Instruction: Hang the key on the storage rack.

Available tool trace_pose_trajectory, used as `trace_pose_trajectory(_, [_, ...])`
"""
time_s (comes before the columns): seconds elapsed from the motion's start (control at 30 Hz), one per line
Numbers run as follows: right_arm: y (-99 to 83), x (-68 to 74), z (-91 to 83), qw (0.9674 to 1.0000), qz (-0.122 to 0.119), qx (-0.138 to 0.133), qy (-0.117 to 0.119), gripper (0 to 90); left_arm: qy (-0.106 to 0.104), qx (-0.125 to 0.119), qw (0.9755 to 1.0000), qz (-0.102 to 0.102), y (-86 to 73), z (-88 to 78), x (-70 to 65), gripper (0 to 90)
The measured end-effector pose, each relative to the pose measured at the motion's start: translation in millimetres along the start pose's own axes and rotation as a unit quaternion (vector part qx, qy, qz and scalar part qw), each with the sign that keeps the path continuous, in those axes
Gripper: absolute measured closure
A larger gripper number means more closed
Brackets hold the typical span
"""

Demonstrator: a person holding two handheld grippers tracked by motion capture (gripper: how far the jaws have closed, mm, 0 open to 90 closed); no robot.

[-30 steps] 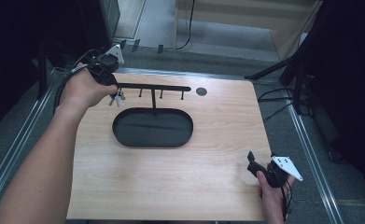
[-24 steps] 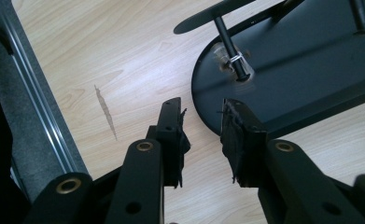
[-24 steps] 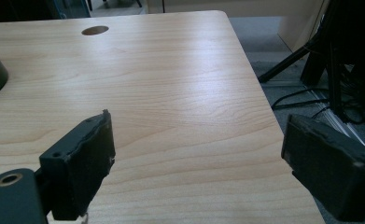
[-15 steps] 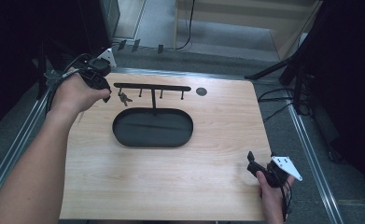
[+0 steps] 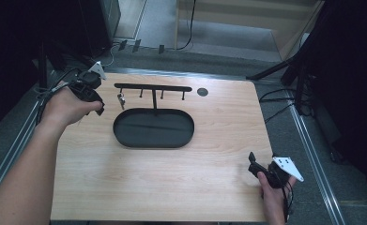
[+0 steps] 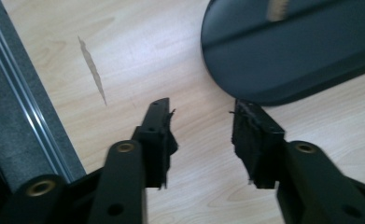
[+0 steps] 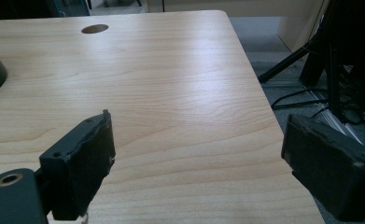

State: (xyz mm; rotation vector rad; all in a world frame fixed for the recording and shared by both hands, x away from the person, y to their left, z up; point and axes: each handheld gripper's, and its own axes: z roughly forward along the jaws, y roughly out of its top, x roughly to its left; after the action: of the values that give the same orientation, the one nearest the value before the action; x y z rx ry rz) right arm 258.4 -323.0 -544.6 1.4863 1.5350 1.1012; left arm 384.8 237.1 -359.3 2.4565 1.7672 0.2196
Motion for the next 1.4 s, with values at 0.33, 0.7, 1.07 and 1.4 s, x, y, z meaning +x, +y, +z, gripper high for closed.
trace_pose_trajectory(0.33, [0.0, 0.6, 0.3, 1.0000, -0.003, 0.000, -0.001, 9.7, 0.014, 0.012, 0.9997, -0.017, -25.3, 25.8, 11.6, 25.5])
trace_pose_trajectory(0.7, [0.1, 1.1, 0.4, 1.0000, -0.006, 0.001, -0.002, 9.7, -0.005, -0.007, 0.9996, -0.028, -57.6, 46.2, 17.0, 0.0])
trace_pose_trajectory(1.07, [0.0, 1.6, 0.5, 1.0000, -0.007, 0.000, -0.003, 9.8, 0.008, -0.016, 0.9986, -0.051, -84.6, 68.8, 17.6, 0.0])
trace_pose_trajectory(1.4, [0.1, 2.0, 0.7, 1.0000, -0.007, 0.001, -0.004, 9.8, 0.014, -0.097, 0.9906, -0.095, -116.6, 95.8, 12.2, 0.0])
